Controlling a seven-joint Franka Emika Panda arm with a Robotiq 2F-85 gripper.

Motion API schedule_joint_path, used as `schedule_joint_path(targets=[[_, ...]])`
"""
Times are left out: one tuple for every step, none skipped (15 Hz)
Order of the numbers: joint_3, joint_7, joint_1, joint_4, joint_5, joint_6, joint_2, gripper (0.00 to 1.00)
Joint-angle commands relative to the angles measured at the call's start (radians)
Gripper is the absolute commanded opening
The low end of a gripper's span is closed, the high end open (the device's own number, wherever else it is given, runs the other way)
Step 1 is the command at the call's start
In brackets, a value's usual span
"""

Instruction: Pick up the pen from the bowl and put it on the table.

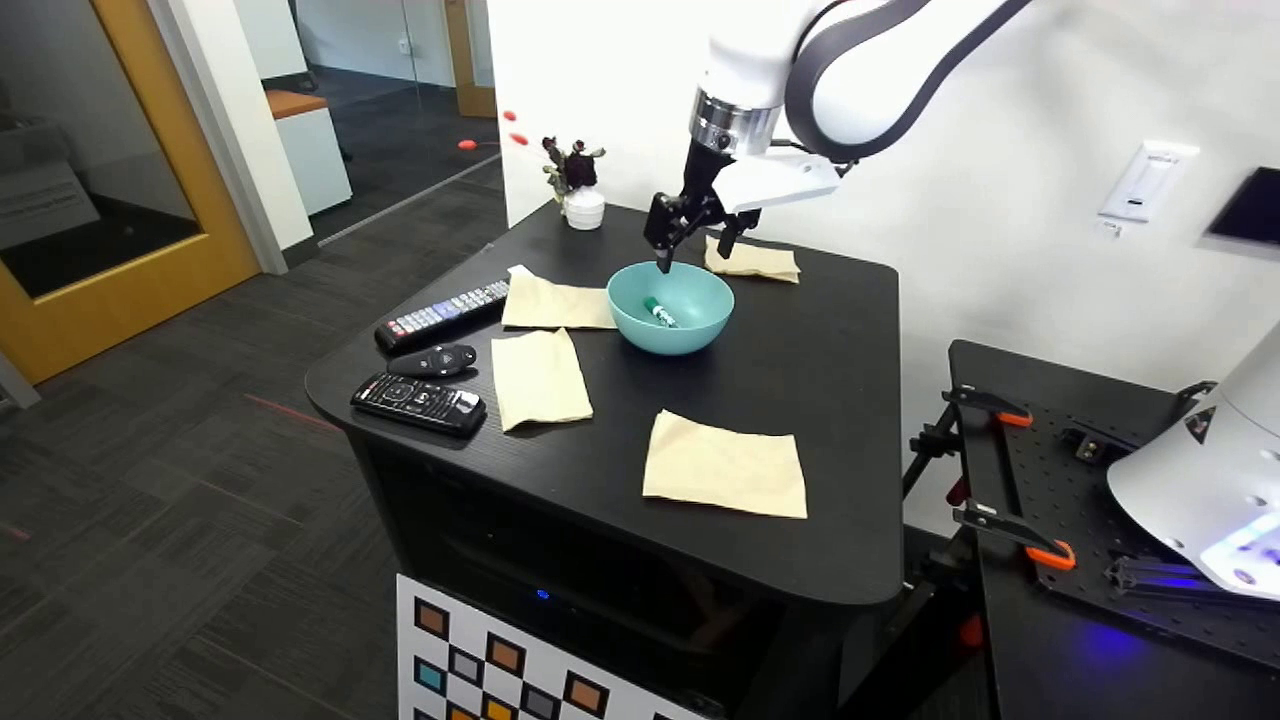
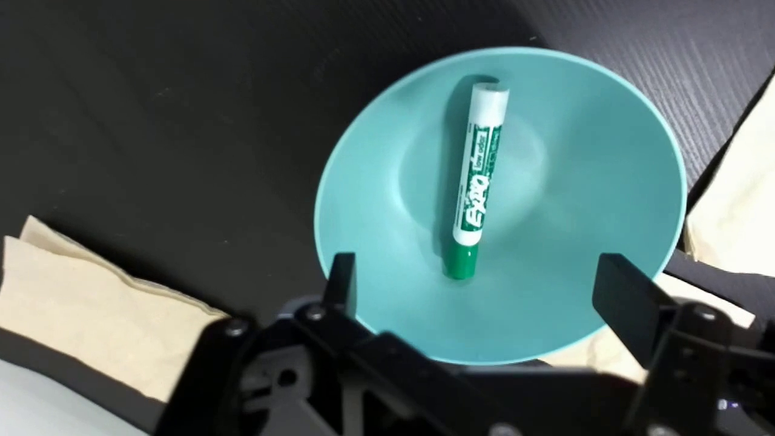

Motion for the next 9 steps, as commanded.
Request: schedule_joint_path(targets=[[-0.05, 0.03, 0.053, 0.07, 0.01, 0.012, 0.08, 1.0], [-0.056, 0.025, 0.06, 0.082, 0.019, 0.011, 0.098, 1.0], [-0.062, 0.019, 0.067, 0.092, 0.026, 0.015, 0.115, 1.0], [-0.065, 0.011, 0.072, 0.102, 0.037, 0.015, 0.13, 1.0], [-0.068, 0.008, 0.076, 0.11, 0.048, 0.016, 0.147, 1.0], [-0.071, 0.006, 0.08, 0.118, 0.058, 0.017, 0.162, 1.0], [-0.076, 0.007, 0.086, 0.126, 0.062, 0.016, 0.176, 1.0], [-0.077, 0.006, 0.09, 0.134, 0.072, 0.016, 0.19, 1.0], [-0.085, 0.012, 0.098, 0.138, 0.073, 0.018, 0.201, 1.0]])
